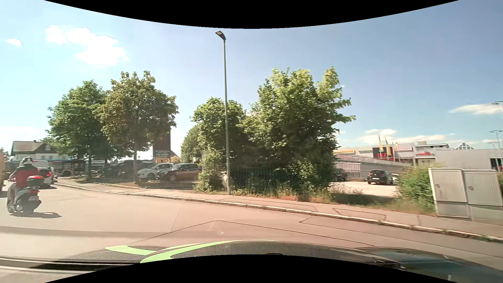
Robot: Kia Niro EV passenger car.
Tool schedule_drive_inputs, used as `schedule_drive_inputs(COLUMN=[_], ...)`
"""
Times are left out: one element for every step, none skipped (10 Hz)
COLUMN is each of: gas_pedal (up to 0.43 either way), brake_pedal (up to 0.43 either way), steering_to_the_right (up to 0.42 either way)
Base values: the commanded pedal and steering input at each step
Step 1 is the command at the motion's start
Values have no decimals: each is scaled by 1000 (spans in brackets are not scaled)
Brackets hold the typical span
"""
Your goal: Follow the waypoints while adhering to traffic rules and regulations
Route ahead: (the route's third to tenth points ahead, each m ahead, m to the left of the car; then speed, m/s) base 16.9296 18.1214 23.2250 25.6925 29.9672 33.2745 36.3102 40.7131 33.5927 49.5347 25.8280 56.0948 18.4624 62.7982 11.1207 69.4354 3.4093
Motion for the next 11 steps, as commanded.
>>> schedule_drive_inputs(gas_pedal=[260,260,248,240,228,228,228,220,197,197,197], brake_pedal=[0,0,0,0,0,0,0,0,0,0,0], steering_to_the_right=[-635,-634,-631,-626,-617,-612,-606,-602,-597,-587,-578])
